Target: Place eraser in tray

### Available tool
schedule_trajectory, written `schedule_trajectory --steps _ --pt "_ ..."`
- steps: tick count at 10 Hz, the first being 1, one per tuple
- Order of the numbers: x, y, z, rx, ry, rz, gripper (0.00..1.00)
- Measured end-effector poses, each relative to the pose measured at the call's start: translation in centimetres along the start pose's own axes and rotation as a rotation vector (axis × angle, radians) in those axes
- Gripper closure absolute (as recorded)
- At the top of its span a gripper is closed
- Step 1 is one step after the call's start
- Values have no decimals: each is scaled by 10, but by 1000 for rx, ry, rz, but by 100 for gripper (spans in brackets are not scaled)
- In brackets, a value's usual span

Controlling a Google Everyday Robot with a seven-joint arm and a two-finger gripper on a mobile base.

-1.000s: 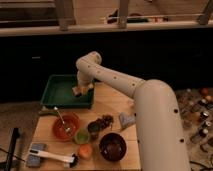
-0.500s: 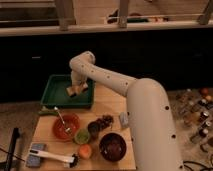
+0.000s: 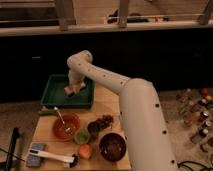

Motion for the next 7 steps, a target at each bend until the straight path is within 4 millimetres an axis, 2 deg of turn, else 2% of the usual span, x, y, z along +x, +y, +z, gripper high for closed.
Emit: schedule_trajectory --steps 7 --pt "-10 -9 18 -18 -33 -25 100"
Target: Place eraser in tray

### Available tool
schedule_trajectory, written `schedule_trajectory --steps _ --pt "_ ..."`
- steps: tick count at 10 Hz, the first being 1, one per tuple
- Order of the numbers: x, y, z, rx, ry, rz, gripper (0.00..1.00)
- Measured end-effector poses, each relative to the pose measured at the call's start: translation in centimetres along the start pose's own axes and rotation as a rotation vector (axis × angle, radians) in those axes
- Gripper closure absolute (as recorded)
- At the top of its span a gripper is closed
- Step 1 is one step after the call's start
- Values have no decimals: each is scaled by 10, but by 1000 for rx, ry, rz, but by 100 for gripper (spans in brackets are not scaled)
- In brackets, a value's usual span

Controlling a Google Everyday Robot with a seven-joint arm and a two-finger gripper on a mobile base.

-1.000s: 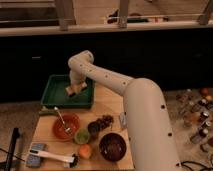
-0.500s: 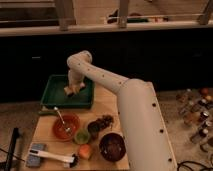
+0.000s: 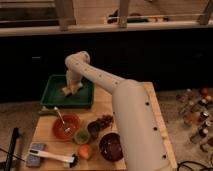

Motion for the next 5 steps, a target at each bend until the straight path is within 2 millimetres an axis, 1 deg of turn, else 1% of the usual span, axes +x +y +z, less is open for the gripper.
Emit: schedule_trajectory --steps 1,2,5 --pt "1 0 2 -5 -4 -1 98" --pt "0 -1 3 -9 -8 -1 91" --pt "-2 -2 6 -14 -21 -2 61"
